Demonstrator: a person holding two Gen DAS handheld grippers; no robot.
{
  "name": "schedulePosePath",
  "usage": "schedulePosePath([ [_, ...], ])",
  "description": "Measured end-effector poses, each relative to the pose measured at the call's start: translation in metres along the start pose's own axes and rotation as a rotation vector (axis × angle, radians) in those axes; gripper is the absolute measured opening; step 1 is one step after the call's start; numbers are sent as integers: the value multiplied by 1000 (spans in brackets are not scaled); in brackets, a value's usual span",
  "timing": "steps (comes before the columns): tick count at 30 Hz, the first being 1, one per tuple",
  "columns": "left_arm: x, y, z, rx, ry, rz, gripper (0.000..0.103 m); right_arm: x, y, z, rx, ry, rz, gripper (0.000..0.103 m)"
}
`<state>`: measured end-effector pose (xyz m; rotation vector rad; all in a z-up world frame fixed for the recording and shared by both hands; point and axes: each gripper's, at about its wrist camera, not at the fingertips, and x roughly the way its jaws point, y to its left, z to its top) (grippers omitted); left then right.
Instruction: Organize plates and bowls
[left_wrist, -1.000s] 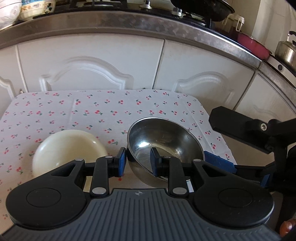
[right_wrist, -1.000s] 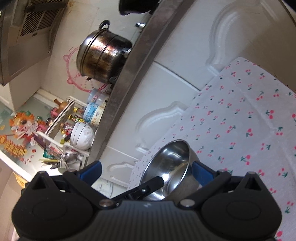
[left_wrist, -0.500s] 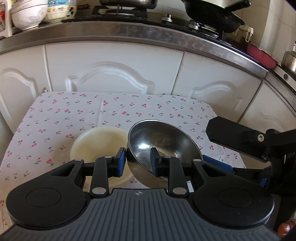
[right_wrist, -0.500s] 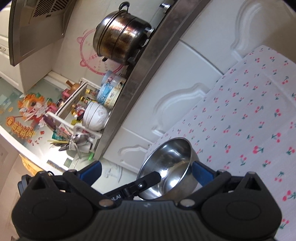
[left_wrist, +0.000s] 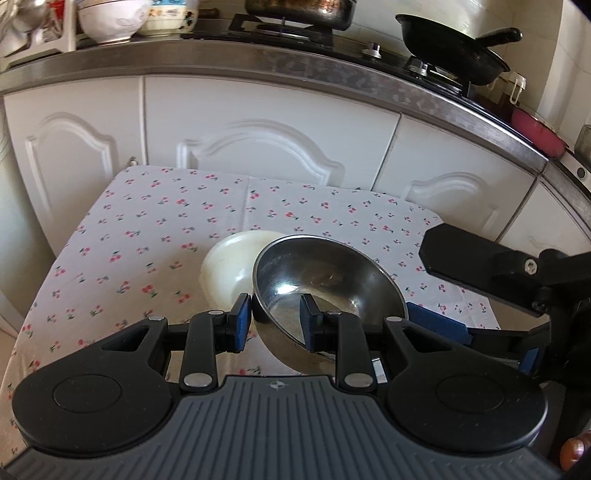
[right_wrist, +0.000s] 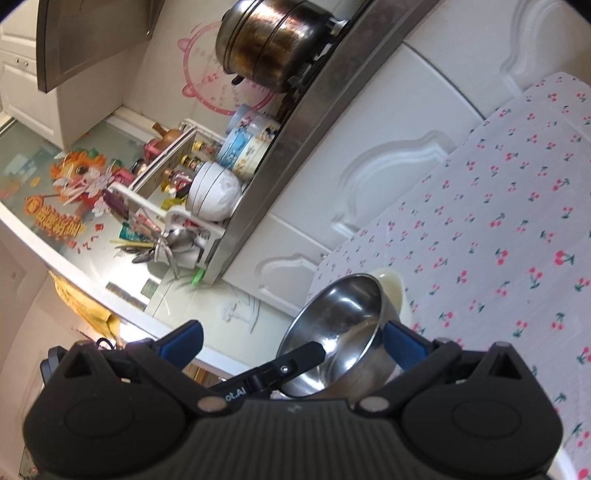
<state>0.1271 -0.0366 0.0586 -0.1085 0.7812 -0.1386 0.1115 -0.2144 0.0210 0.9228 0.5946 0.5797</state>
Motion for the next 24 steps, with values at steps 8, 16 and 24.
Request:
schedulePosePath([
  [8, -9, 13, -4, -24, -12, 31, 28, 9, 15, -14, -34, 38, 9, 103],
  [16, -13, 25, -10, -34, -15, 65, 28, 17, 32, -31, -69, 84, 18, 103],
  [24, -21, 38, -16, -49, -26, 94, 28, 26, 47, -43, -96, 123, 32, 103],
])
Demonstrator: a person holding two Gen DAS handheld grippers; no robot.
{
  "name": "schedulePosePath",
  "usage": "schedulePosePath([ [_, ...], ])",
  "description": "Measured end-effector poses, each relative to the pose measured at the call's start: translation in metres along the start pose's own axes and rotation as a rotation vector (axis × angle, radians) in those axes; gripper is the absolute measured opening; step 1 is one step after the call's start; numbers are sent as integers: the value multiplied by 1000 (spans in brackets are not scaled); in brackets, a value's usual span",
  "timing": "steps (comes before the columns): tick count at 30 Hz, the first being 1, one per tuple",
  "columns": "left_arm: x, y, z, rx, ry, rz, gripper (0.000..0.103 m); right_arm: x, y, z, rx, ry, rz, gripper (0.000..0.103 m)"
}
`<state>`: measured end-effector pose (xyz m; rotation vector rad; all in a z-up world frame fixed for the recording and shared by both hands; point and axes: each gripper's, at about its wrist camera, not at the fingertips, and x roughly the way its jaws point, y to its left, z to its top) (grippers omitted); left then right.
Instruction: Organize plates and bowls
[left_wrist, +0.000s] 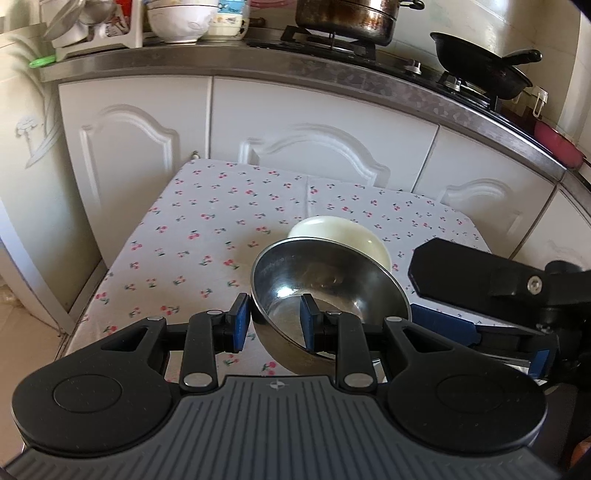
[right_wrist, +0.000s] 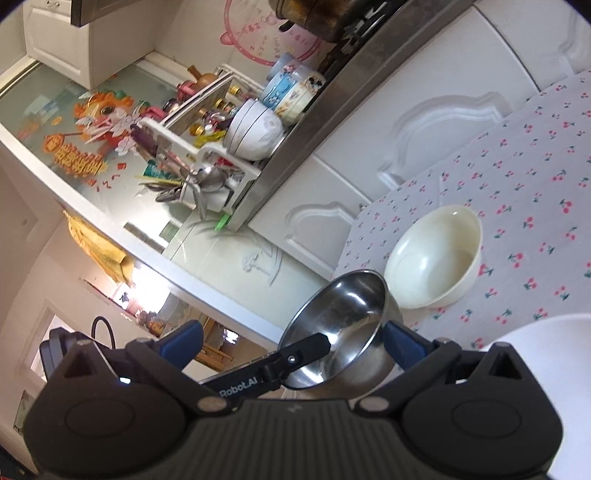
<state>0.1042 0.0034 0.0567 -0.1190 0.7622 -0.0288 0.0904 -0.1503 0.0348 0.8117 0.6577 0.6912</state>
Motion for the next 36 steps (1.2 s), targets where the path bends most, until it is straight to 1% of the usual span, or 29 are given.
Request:
schedulePosePath([
  [8, -7, 17, -8, -27, 0, 15, 28, 10, 13, -12, -15, 38, 0, 103],
  [20, -29, 39, -28, -67, -9, 39, 28, 26, 29, -33, -37, 96, -5, 103],
  [25, -36, 49, -38, -100, -13, 31, 28, 32, 32, -43, -35, 129, -12, 103],
  [36, -50, 57, -51, -168, -35, 5, 29, 33, 47, -60, -75, 152, -36, 103],
])
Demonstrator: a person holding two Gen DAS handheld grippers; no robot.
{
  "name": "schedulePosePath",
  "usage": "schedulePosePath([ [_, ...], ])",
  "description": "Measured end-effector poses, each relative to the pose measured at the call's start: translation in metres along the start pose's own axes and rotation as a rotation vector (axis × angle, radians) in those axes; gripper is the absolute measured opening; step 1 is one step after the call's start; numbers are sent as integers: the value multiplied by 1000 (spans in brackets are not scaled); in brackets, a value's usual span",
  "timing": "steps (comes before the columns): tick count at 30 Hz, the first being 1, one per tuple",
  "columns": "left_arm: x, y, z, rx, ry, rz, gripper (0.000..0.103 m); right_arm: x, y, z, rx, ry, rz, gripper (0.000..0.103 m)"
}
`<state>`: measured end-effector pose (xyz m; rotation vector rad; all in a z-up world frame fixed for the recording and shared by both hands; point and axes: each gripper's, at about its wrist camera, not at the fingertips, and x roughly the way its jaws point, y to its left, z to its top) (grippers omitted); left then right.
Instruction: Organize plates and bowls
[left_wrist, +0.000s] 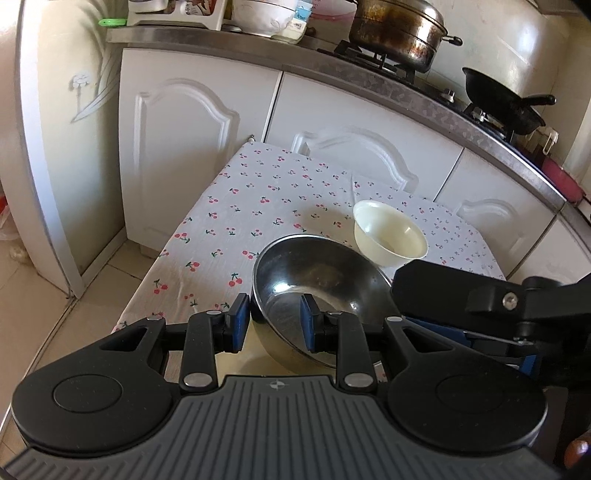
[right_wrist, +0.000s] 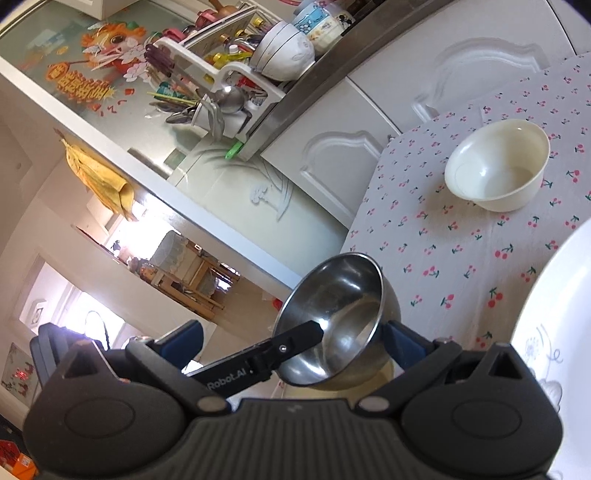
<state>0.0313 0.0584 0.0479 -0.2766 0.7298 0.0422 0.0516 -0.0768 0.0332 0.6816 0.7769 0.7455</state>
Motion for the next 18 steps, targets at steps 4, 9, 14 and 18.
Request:
schedulePosePath([
  [4, -6, 3, -5, -12, -4, -12, 31, -1, 5, -4, -6, 6, -7, 103],
  [9, -7, 5, -10, 3, -2, -8, 33, 1, 10, -9, -22, 17, -18, 103],
  [14, -5, 10, -13, -9, 10, -4, 33, 8, 12, -14, -37, 45, -45, 103],
  [18, -1, 14, -15, -19, 24, 2, 33, 14, 12, -18, -44, 68, -50, 103],
])
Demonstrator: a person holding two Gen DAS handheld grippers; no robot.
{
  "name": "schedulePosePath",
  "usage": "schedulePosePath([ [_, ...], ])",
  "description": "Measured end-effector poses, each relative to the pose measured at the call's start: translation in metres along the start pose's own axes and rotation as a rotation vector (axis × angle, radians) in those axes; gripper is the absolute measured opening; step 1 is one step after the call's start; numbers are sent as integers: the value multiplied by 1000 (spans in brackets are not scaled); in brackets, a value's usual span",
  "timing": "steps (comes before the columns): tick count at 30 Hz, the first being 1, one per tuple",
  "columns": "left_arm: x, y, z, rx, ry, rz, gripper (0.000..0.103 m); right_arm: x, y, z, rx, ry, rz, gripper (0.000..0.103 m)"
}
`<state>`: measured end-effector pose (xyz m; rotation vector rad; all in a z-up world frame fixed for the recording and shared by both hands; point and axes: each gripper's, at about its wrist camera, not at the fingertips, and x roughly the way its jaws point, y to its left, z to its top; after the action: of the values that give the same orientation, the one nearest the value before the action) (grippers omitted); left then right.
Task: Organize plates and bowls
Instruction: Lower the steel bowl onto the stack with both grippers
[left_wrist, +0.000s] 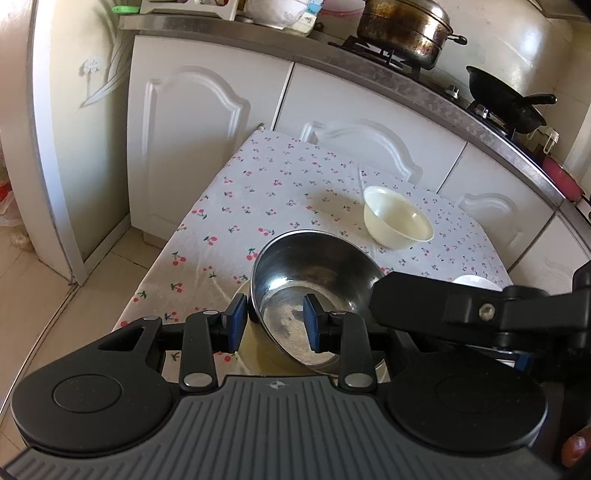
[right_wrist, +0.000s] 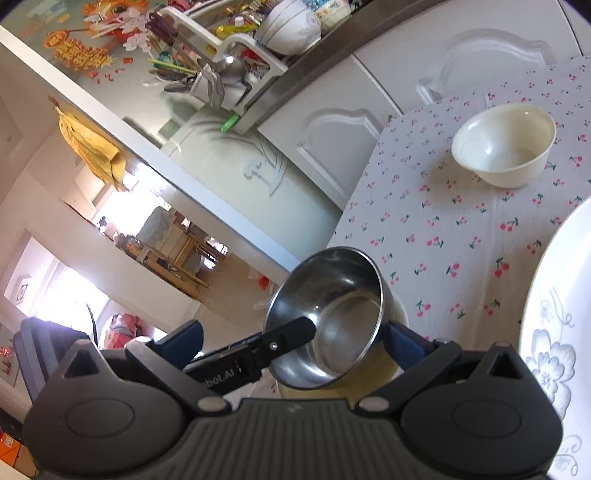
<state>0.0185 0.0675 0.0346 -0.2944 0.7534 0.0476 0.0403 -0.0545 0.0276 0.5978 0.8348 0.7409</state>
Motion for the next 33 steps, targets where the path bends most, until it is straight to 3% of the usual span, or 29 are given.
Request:
schedulePosePath([
  [6, 2, 1, -3, -13, 2, 2, 35, 2, 2, -2, -31, 11, -6, 103],
  [10, 1, 1, -4, -27, -5, -2, 43, -1, 4, -2, -54, 3, -10, 103],
  [11, -1, 1, -5, -28, -13, -7, 48, -2, 4, -1, -66, -4, -13, 103],
  [20, -13, -2, -2, -30, -67, 22, 61, -16, 9, 2, -144, -83, -62, 103],
  [26, -13, -7, 1, -23, -76, 22, 74, -25, 4, 7, -183, -154, -153, 103],
  [33, -7, -19, 3, -1, -69, 12, 81, -37, -10, 14, -173, -205, -186, 103],
])
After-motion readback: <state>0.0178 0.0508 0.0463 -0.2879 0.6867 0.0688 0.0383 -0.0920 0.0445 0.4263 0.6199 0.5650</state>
